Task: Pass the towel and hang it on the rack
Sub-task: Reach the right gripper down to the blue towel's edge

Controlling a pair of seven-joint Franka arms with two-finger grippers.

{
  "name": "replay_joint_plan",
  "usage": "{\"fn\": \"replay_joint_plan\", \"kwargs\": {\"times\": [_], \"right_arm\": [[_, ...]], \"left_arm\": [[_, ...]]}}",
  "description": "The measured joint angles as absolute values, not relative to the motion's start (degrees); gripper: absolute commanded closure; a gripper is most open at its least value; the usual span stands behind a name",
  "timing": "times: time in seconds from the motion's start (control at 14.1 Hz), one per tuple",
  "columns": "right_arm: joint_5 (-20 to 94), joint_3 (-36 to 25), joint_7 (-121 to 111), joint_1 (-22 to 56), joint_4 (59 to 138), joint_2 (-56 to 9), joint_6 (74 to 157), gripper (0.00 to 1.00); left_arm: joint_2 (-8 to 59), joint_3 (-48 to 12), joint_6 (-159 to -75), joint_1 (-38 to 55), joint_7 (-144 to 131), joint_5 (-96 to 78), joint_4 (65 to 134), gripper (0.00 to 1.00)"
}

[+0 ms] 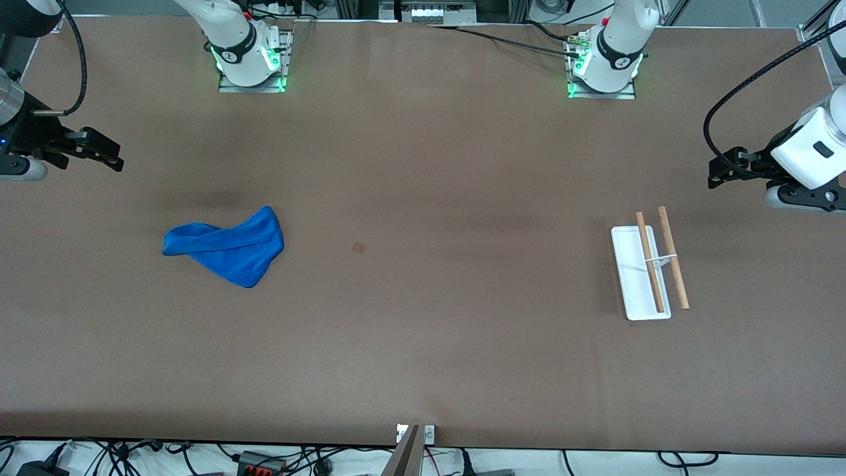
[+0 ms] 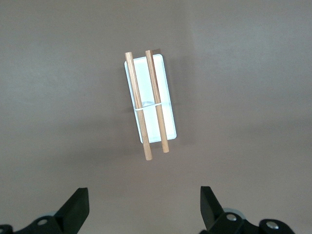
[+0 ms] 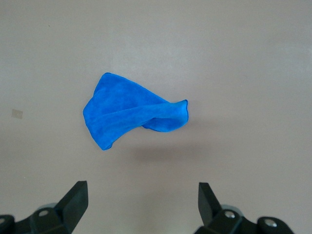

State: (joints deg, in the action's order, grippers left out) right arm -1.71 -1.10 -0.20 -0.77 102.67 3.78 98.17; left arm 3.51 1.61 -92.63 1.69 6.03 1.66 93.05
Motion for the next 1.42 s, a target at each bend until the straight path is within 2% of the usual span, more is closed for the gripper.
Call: {"fn": "replay_joint_plan", "kwargs": {"times": [0.92,1.42], "right_arm": [[-1.71,-1.1,-0.27,-0.77,102.75,3.62,98.05,0.0],[-1.71,-1.12,-0.14,-1.0,103.18,0.42,98.73,0.0]], "left_arm": [[3.62,1.61,-92.63,1.67,6.03,1.66,93.05,0.0],[3.62,1.61,-92.63,1.65,6.03,1.66,93.01,0.0]]}}
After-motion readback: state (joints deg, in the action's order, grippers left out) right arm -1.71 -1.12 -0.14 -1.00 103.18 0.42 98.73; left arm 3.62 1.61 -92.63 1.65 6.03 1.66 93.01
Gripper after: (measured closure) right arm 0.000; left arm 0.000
